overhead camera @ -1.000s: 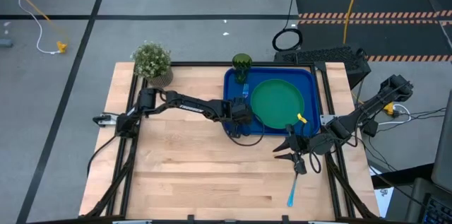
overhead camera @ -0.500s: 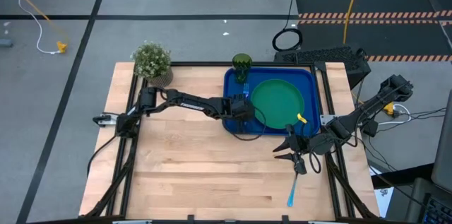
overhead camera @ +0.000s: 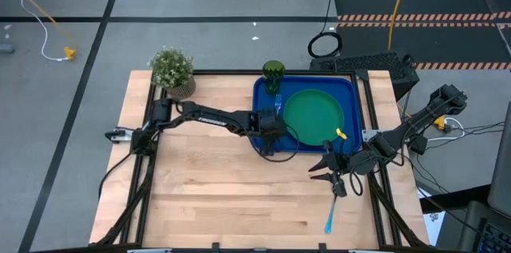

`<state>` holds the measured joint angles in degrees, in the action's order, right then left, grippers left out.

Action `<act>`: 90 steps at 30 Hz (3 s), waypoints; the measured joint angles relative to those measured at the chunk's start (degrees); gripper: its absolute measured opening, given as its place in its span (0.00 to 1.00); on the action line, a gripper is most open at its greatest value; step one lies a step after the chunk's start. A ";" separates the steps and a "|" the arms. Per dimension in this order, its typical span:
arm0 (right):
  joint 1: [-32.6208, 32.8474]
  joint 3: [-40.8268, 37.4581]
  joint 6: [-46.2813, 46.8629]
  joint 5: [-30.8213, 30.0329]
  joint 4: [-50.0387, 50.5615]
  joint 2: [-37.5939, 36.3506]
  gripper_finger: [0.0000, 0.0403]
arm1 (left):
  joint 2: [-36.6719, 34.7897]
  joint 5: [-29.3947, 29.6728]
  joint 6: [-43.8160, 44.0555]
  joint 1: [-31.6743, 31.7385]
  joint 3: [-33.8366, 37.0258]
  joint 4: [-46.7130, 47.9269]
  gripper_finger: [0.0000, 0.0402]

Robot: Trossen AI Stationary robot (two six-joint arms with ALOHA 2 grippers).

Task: Pick and place plate/cup/fork/spoon on tray
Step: Put the blue fork on the blue serving tray to the left of the green plate, then put the blue spoon on the blue serving tray to the left of the blue fork

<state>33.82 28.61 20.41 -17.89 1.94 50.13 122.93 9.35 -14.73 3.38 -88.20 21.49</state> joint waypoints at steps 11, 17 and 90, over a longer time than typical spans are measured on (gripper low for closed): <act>0.00 0.01 -0.07 0.00 -0.29 0.02 0.24 | 2.26 -2.69 -2.84 0.12 -0.04 -0.91 0.05; 0.00 0.00 0.08 0.00 -0.40 0.00 0.24 | 2.48 -3.34 -3.13 1.29 -0.04 -1.68 0.05; 0.02 0.01 1.15 0.02 -0.31 0.00 0.24 | -0.14 -0.24 6.30 -0.75 -0.01 -8.24 0.05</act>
<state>33.85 28.62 21.55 -17.87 1.63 50.13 122.79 9.11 -8.43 2.63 -88.21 13.24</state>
